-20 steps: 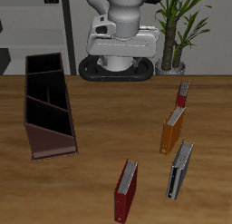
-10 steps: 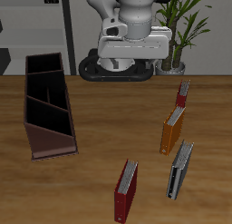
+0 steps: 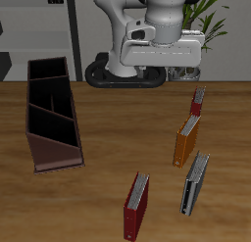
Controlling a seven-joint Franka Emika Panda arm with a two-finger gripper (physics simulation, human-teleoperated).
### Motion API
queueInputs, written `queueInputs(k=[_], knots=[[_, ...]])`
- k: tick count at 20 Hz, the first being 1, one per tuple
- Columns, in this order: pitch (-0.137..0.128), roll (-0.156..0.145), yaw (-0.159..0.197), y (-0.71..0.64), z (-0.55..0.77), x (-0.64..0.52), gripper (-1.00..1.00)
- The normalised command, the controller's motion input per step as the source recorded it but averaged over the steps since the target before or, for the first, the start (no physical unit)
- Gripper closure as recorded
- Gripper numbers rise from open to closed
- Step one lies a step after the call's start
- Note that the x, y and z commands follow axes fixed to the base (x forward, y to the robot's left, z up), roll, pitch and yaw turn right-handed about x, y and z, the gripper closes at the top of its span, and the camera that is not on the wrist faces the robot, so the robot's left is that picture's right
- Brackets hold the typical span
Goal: Place the striped book into the right desk caddy's back compartment
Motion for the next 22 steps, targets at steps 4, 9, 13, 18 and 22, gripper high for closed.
queueInputs(k=[4, 9, 13, 18, 22], knots=[[-0.001, 0.027, 0.007, 0.36, 0.01, 0.34, -1.0], [0.016, 0.017, -0.005, 0.21, 0.05, 0.31, -1.0], [-0.005, -0.011, 0.001, 0.15, 0.07, 0.29, -1.0], [0.018, 0.011, 0.004, 0.27, -0.05, 0.28, -1.0], [-0.007, 0.024, 0.01, 0.26, 0.0, 0.19, -1.0]])
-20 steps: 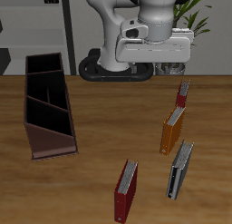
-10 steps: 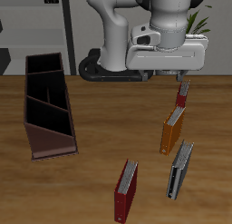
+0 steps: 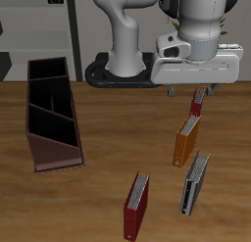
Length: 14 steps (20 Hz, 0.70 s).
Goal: Place the striped book into the right desk caddy's back compartment
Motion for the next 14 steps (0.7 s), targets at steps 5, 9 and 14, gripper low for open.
queueInputs(k=[5, 9, 14], knots=[[0.018, 0.011, 0.003, 0.09, -0.08, 0.16, -1.0], [-0.005, 0.05, -0.009, 0.15, -0.18, 0.15, -1.0], [0.011, 0.001, 0.043, 0.09, -0.14, 0.14, -1.0]])
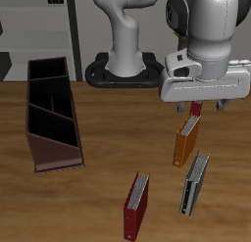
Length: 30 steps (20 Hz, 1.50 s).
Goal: Place the striped book into the right desk caddy's back compartment
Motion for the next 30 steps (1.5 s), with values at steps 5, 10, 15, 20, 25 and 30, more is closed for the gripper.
queueInputs(k=[5, 10, 15, 20, 25, 30], knots=[[-0.014, 0.038, -0.019, 0.16, -0.08, 0.08, -1.0], [0.01, 0.002, -0.019, 0.04, 0.01, 0.01, -1.0], [-0.035, -0.002, -0.014, 0.05, 0.07, 0.05, -1.0], [-0.013, -0.006, -0.03, -0.04, -0.03, 0.15, -1.0], [-0.061, -0.006, -0.007, -0.09, -0.22, 0.1, -1.0], [0.01, 0.0, -0.031, -0.03, -0.27, 0.04, -1.0]])
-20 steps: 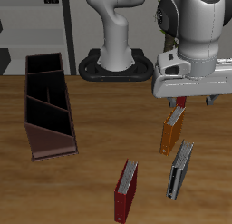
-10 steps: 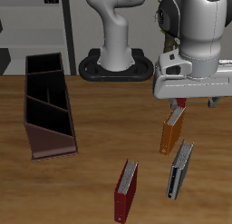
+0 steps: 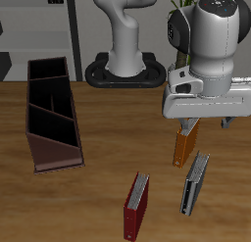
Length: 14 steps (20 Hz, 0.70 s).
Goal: Place the striped book into the right desk caddy's back compartment
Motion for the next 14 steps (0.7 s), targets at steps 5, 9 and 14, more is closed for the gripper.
queueInputs(k=[5, 9, 14], knots=[[-0.021, -0.009, -0.024, -0.01, -0.19, 0.07, -1.0], [0.025, 0.02, -0.028, 0.06, -0.23, 0.1, -1.0], [0.022, -0.008, -0.029, 0.0, -0.22, 0.1, -1.0]])
